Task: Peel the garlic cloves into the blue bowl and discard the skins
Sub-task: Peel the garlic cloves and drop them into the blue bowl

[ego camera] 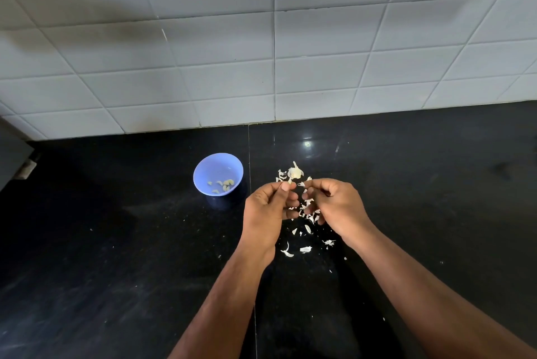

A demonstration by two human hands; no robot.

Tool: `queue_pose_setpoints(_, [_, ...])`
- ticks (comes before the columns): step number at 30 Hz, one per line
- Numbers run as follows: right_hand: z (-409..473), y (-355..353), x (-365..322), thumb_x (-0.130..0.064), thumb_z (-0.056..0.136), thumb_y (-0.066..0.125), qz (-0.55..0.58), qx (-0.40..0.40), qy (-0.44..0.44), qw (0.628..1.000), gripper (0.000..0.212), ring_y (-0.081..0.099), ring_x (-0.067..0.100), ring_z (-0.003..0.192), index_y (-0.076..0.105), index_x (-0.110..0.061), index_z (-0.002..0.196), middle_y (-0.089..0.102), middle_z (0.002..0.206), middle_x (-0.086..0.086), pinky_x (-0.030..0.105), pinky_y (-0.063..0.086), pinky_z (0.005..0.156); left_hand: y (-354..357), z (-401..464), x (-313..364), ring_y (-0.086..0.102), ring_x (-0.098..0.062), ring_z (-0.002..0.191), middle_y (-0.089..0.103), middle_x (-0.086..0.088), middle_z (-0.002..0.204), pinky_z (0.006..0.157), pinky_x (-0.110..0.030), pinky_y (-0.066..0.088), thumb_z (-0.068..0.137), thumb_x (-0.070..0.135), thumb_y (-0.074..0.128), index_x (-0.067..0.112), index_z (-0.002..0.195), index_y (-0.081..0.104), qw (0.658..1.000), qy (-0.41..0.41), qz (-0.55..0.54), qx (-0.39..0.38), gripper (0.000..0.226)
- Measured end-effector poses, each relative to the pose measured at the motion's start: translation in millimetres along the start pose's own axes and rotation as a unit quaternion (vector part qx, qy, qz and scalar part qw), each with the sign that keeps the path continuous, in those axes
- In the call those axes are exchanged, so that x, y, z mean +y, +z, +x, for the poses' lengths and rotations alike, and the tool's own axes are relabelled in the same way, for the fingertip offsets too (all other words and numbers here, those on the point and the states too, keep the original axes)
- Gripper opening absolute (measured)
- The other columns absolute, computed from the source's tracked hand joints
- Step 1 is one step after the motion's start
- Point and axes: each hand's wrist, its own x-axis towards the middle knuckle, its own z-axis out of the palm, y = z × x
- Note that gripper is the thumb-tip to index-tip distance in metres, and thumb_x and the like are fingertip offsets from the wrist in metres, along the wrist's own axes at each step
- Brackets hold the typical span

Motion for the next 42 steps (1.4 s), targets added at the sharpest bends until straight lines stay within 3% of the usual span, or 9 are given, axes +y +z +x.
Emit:
queue_pose_setpoints(5, [-3, -2, 1, -0.055, 0.087, 0.078, -0.150, 0.077, -0.050, 0.984, 0.042, 0.073, 0.019, 0.059, 0.059, -0.022, 0.069, 0.070, 0.061, -0.001, 0.036, 0.052, 0.053, -2, 0, -1, 0.070, -0.016, 0.082, 0.072, -0.005, 0.086, 0.075, -0.031, 0.062, 0.112, 0.027, 0.052, 0.006, 0.107, 0.072, 1.000, -0.007, -0.001, 0.003, 0.029])
queue_pose_setpoints(8, [0, 3, 3, -0.034, 0.099, 0.068, -0.140, 0.041, -0.078, 0.986, 0.014, 0.074, 0.012, 0.069, 0.061, -0.039, 0.110, 0.072, 0.089, -0.009, 0.045, 0.060, 0.065, -4, 0, -1, 0.069, -0.014, 0.081, 0.071, -0.003, 0.083, 0.072, -0.030, 0.060, 0.114, 0.030, 0.048, 0.008, 0.103, 0.070, 1.000, -0.009, 0.006, 0.003, 0.033])
queue_pose_setpoints(10, [0, 8, 1, -0.019, 0.102, 0.063, -0.082, 0.001, -0.085, 0.993, 0.037, 0.072, 0.006, 0.081, 0.060, -0.039, 0.133, 0.072, 0.108, -0.014, 0.032, 0.058, 0.070, -4, -1, -1, 0.069, -0.013, 0.080, 0.071, -0.001, 0.082, 0.073, -0.031, 0.058, 0.114, 0.032, 0.047, 0.010, 0.101, 0.069, 1.000, -0.009, 0.027, 0.004, 0.034])
queue_pose_setpoints(14, [-8, 22, -9, -0.016, 0.101, 0.068, 0.014, -0.074, -0.100, 0.992, 0.026, 0.071, 0.002, 0.109, 0.076, -0.029, 0.122, 0.077, 0.113, -0.015, 0.025, 0.056, 0.095, -5, -2, -3, 0.068, -0.011, 0.079, 0.073, -0.002, 0.085, 0.074, -0.032, 0.058, 0.114, 0.033, 0.044, 0.009, 0.106, 0.070, 0.998, 0.001, 0.058, 0.005, 0.037])
queue_pose_setpoints(22, [-10, 40, -13, -0.013, 0.093, 0.078, 0.036, -0.073, -0.117, 0.990, 0.018, 0.073, 0.015, 0.095, 0.081, -0.022, 0.108, 0.078, 0.097, -0.003, 0.028, 0.060, 0.088, -27, 1, -4, 0.066, -0.010, 0.077, 0.077, -0.009, 0.088, 0.070, -0.029, 0.055, 0.111, 0.039, 0.052, 0.010, 0.101, 0.073, 0.995, 0.016, 0.089, 0.037, 0.037])
queue_pose_setpoints(30, [-2, 67, -17, -0.008, 0.095, 0.075, 0.071, -0.040, -0.069, 0.994, 0.013, 0.072, 0.020, 0.068, 0.064, -0.005, 0.089, 0.069, 0.070, -0.002, 0.033, 0.059, 0.058, -45, -3, -1, 0.064, -0.011, 0.069, 0.069, 0.000, 0.070, 0.065, -0.031, 0.050, 0.109, 0.045, 0.052, 0.013, 0.080, 0.065, 0.991, -0.020, 0.095, 0.093, 0.045])
queue_pose_setpoints(34, [12, 85, -26, -0.006, 0.095, 0.074, 0.014, -0.073, -0.038, 0.997, 0.011, 0.071, 0.022, 0.063, 0.063, -0.006, 0.096, 0.074, 0.078, 0.011, 0.035, 0.062, 0.059, -63, -3, 0, 0.063, -0.009, 0.069, 0.070, 0.003, 0.070, 0.065, -0.030, 0.049, 0.109, 0.041, 0.054, 0.011, 0.087, 0.069, 0.989, -0.028, 0.091, 0.115, 0.040])
queue_pose_setpoints(38, [29, 109, -43, -0.011, 0.097, 0.071, -0.036, -0.091, -0.064, 0.993, 0.002, 0.072, 0.020, 0.061, 0.070, -0.013, 0.099, 0.076, 0.079, 0.005, 0.038, 0.063, 0.064, -84, 0, 1, 0.064, -0.009, 0.071, 0.070, 0.005, 0.073, 0.063, -0.028, 0.049, 0.109, 0.038, 0.055, 0.014, 0.090, 0.071, 0.984, -0.028, 0.079, 0.155, 0.035])
queue_pose_setpoints(42, [48, 133, -54, -0.017, 0.100, 0.065, -0.135, -0.084, -0.122, 0.980, 0.015, 0.071, 0.006, 0.077, 0.080, -0.022, 0.101, 0.075, 0.086, -0.014, 0.018, 0.054, 0.076, -99, 1, 1, 0.064, -0.009, 0.071, 0.070, 0.005, 0.075, 0.061, -0.027, 0.048, 0.109, 0.035, 0.056, 0.015, 0.094, 0.074, 0.984, -0.039, 0.073, 0.156, 0.031])
